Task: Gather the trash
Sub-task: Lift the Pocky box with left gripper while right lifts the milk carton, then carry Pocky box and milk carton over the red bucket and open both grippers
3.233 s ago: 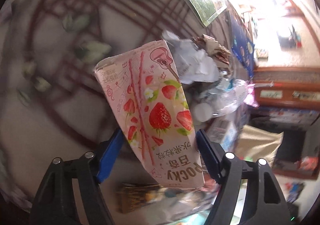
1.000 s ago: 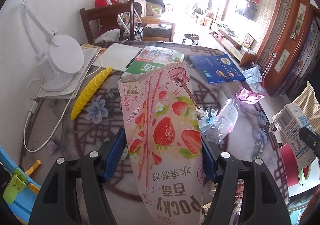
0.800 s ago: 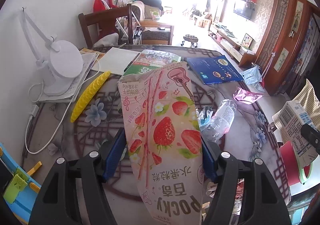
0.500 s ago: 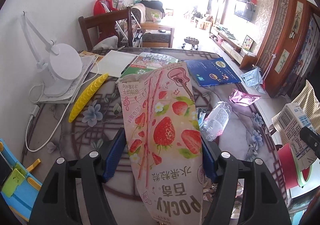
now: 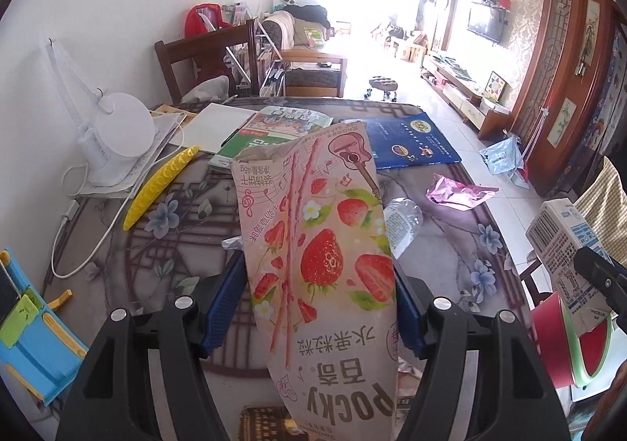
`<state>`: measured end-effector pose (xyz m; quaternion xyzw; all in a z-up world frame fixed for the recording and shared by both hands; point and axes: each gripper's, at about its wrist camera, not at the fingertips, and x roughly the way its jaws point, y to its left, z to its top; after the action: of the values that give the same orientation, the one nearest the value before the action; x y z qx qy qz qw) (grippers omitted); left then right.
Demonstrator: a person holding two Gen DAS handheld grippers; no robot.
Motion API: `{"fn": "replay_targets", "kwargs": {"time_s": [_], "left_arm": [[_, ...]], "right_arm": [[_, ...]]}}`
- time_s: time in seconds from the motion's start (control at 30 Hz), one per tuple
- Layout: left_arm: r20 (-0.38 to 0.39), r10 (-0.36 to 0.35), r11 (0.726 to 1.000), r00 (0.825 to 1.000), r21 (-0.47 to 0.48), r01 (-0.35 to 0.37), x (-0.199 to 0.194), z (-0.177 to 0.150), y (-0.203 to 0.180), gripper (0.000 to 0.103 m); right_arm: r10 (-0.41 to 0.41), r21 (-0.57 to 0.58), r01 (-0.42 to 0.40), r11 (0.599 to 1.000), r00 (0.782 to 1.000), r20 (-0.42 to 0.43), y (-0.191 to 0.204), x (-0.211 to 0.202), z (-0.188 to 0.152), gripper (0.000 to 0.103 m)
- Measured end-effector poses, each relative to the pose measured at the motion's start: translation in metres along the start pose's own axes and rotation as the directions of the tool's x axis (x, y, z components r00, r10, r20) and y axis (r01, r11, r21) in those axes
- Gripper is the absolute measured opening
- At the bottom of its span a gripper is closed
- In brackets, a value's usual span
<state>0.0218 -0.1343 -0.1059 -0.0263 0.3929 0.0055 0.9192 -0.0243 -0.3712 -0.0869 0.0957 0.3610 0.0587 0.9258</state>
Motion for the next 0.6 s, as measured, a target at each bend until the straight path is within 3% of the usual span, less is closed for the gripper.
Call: {"fn": "replay_targets", "kwargs": {"time_s": [0.33,0.6], "left_arm": [[-0.005,0.026,0.999,1.0,0.019,-0.026,-0.008,-0.005,-0.051,0.065],[-0.014,-0.024,0.996,1.0,0.091,0.026,-0.01,-0.008,-0.11,0.066]], "right_arm": [[0.015,0.025,-0.015,1.0,1.0,0.005,-0.055,-0.012,0.001,0.054],[-0.027,0.103,0.025,0.994,0.999,0.02,-0.112,-0.033,-0.007,0.054]]}}
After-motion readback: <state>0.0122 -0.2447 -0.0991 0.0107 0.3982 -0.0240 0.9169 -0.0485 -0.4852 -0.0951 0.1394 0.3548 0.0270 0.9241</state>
